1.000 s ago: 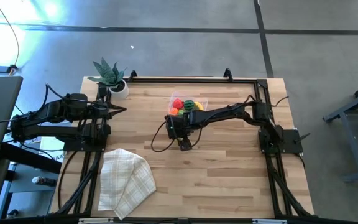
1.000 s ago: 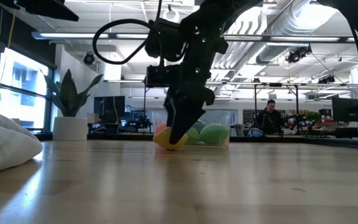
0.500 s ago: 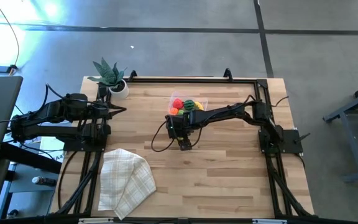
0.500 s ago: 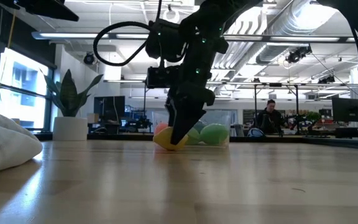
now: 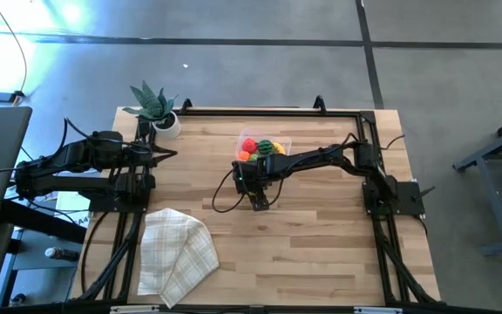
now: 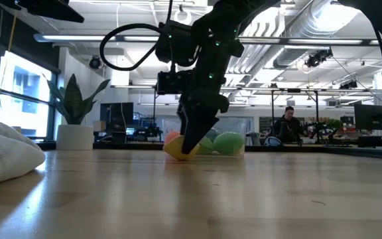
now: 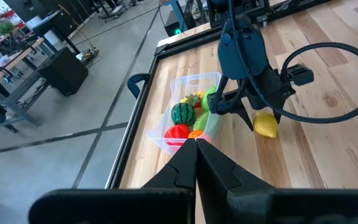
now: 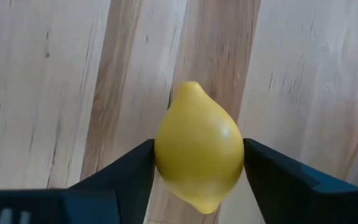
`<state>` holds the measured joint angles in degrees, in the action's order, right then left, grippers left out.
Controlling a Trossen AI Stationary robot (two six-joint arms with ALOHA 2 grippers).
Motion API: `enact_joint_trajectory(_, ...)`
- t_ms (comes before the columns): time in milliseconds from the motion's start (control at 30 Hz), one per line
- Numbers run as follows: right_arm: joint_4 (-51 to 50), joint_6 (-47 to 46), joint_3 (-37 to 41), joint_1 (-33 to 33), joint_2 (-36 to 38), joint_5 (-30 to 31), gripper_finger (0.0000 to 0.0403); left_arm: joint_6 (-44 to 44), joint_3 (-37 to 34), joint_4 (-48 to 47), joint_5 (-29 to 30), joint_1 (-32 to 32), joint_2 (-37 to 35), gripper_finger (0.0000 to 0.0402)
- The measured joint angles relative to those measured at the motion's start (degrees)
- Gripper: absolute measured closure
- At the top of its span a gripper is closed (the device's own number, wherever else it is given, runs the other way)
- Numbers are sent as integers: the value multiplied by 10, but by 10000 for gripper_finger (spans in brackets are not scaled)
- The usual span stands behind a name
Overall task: Pick and placing Produce into tupperware
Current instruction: Put the lemon into the transparent bin
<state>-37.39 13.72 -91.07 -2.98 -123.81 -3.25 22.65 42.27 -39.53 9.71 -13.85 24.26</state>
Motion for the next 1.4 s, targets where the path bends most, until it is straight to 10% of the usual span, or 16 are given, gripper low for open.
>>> enact_joint_trajectory(1400,-46,-30,-47,4,34,-15,201,0,0,0,0,0,0,401)
